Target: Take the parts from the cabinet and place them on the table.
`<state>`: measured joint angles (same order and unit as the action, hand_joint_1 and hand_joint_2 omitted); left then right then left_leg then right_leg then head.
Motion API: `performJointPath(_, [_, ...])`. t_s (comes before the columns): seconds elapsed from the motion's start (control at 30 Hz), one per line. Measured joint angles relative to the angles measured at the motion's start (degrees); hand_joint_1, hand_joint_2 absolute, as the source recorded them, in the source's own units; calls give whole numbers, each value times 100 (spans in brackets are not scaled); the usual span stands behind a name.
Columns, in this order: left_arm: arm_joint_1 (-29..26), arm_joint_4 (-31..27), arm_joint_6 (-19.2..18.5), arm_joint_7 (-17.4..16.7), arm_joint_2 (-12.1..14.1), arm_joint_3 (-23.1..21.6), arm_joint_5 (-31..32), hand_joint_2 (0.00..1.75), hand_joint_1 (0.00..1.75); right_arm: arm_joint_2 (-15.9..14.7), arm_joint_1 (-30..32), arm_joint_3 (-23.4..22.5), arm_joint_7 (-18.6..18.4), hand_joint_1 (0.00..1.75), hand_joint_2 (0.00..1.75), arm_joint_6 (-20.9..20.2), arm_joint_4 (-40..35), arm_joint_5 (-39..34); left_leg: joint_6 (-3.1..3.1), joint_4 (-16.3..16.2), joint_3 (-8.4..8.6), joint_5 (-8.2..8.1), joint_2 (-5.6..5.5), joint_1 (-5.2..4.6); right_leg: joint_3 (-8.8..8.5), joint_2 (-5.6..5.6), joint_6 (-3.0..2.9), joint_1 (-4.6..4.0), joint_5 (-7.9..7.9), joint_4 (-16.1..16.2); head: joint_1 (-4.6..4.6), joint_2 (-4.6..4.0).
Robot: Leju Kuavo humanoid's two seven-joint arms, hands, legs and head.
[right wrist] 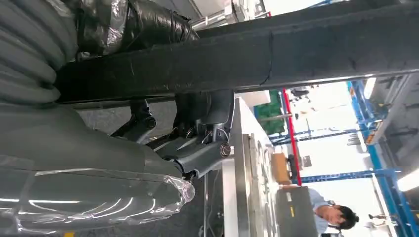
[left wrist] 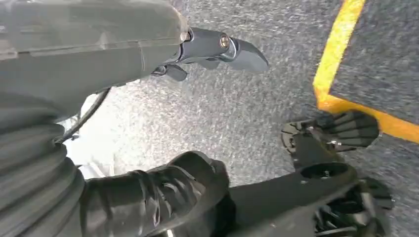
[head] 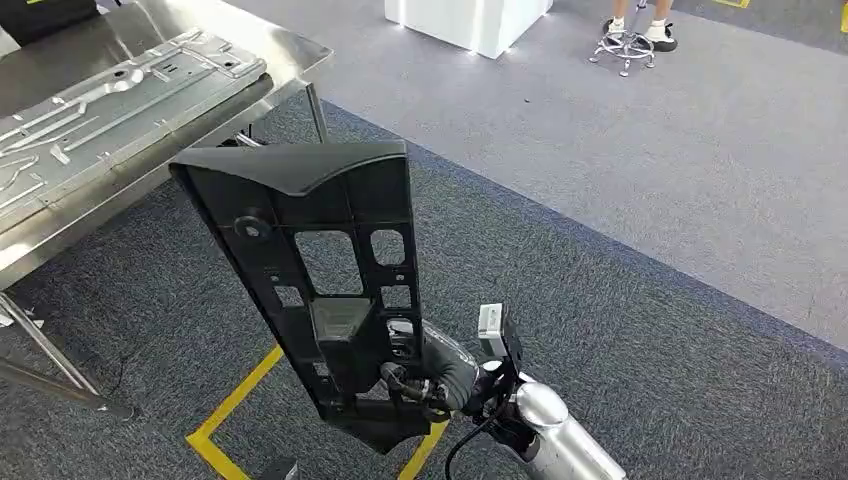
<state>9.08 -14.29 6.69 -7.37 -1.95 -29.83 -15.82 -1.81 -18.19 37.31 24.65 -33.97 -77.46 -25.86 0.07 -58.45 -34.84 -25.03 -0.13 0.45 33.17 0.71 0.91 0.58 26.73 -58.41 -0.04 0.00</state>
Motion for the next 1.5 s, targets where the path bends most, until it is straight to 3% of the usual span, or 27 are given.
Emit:
performJointPath(0.07, [5,0,0,0,-2,4,0,175,0,0,-5,0,-2,175,175,2,5,0,95,73,47,39,-17,33,7,-2,86,15,41,-33,-2,0])
performJointPath(0.1, [12,0,0,0,-4,4,0,175,0,0,-7,0,0,175,175,2,5,-2,129,81,64,35,-19,27,63,-19,90,21,145,-203,-2,0])
performJointPath(0.13, [21,0,0,0,0,7,0,175,0,0,-9,0,2,175,175,2,5,-4,174,80,65,28,-19,21,226,-22,88,20,336,-532,-4,0])
performJointPath(0.2, [22,0,-4,0,7,11,2,175,0,-4,2,-2,2,175,175,2,24,-4,209,75,64,6,-23,-10,772,-50,98,16,761,-1557,-4,0])
performJointPath(0.23, [16,0,-13,0,7,11,2,175,0,-7,9,0,2,175,175,2,35,-4,219,67,65,-1,-29,-27,965,-52,93,16,822,-1872,0,0])
performJointPath(0.27, [12,0,-31,2,7,13,4,175,0,-7,13,-2,2,175,175,2,46,-4,228,54,71,-13,-39,-40,1027,-53,81,15,722,-1898,-4,0])
performJointPath(0.3, [12,0,-46,7,7,13,9,175,0,-7,12,-2,-4,175,175,2,53,-7,225,39,82,-30,-53,-48,944,-53,57,12,501,-1647,-2,0])
performJointPath(0.37, [20,0,-61,7,7,17,17,175,0,-7,3,-2,-26,175,175,4,50,-24,206,13,121,-73,-84,-58,470,-64,-20,-11,-71,-628,-2,0])
performJointPath(0.4, [20,0,-63,7,-2,22,33,175,0,-7,-8,-2,-33,175,175,4,52,-26,192,8,129,-91,-84,-50,285,-80,-75,-45,-162,-178,0,0])
performJointPath(0.53, [17,0,-66,-2,0,42,44,175,0,-4,-14,-2,-41,175,175,7,50,-39,79,32,137,-120,-92,-59,225,-71,-122,-79,-113,-86,-4,0])
performJointPath(0.6, [22,0,-72,0,15,72,46,175,0,0,-17,-2,-41,175,175,9,39,-39,9,-74,141,-194,-73,-63,120,-56,-180,-19,-150,37,-2,0])
performJointPath(0.63, [30,0,-72,0,17,87,48,175,0,2,-27,-2,-39,175,175,9,37,-46,-25,-366,0,-370,-51,-53,93,-46,-217,-15,-137,47,-9,0])
performJointPath(0.73, [18,2,-72,-9,20,120,48,175,0,2,-19,-2,-41,175,175,13,44,-53,-102,-1628,-693,-872,-33,-2,70,-32,-246,-24,-77,32,-6,0])
performJointPath(0.77, [12,4,-72,-22,22,120,48,175,0,2,-13,-2,-41,175,175,15,48,-52,-119,-1748,-802,-818,-31,14,61,-34,-238,-23,-55,18,-6,0])
performJointPath(0.83, [10,9,-70,-35,37,127,50,175,0,2,-7,-2,-41,175,175,17,53,-52,-141,-1186,-583,-371,-19,47,8,-39,-211,-17,3,-8,-6,0])
performJointPath(0.9, [19,9,-63,-37,46,131,52,175,0,4,-9,-2,-41,175,175,17,50,-53,-139,-148,-105,121,24,74,-74,-37,-159,-9,82,-37,-6,0])
performJointPath(0.93, [29,11,-66,-37,46,133,63,175,0,2,-15,-2,-41,175,175,20,50,-57,-112,-87,-43,-25,30,35,-77,-33,-116,-45,105,-39,-4,0])
performJointPath(0.97, [38,11,-66,-37,46,136,68,175,0,4,-18,-2,-41,175,175,24,50,-61,-31,-38,-17,-5,9,12,-80,-52,-78,-37,116,-32,-2,0])
performJointPath(1.1, [37,18,-68,-74,46,153,98,175,0,4,-18,-2,-41,175,175,37,44,-68,145,56,121,-37,-31,21,-87,-43,47,-5,141,-199,-4,0])
performJointPath(1.13, [54,18,-68,-76,46,155,103,175,0,4,-24,-2,-37,175,175,35,37,-70,182,59,161,-60,-30,17,25,-51,55,-1,239,-421,2,0])
performJointPath(1.23, [76,26,-63,-85,61,162,105,175,0,0,-5,-2,-33,175,175,44,44,-77,253,54,218,-142,-37,-22,836,-61,85,3,728,-1673,0,0])
performJointPath(1.27, [73,31,-63,-85,63,162,105,175,0,-2,13,-2,-33,175,175,46,48,-77,252,48,248,-174,-43,-36,1012,-62,82,2,707,-1845,0,0])
performJointPath(1.3, [64,35,-66,-87,63,164,107,175,0,-2,23,-2,-33,175,175,46,53,-77,252,45,290,-214,-52,-46,1037,-62,67,1,547,-1740,0,0])
performJointPath(1.4, [71,37,-79,-87,61,164,120,175,0,-2,19,-4,-30,175,175,57,50,-77,208,43,480,-357,-66,-54,535,-63,-63,-49,-378,-361,0,0])
performJointPath(1.43, [69,42,-77,-85,55,164,125,175,0,-2,16,-4,-28,175,175,70,57,-79,177,57,515,-398,-62,-51,477,-59,-108,-98,-378,-164,0,0])
performJointPath(1.47, [89,46,-76,-85,50,164,127,175,0,-2,7,-4,-28,175,175,79,57,-77,146,62,504,-404,-71,-45,475,-70,-111,-126,-248,-62,5,0])
performJointPath(1.5, [107,46,-76,-87,52,166,129,175,0,-2,13,-4,-26,175,175,87,46,-77,107,97,503,-426,-64,-40,444,-71,-144,-126,-317,-72,-2,0])
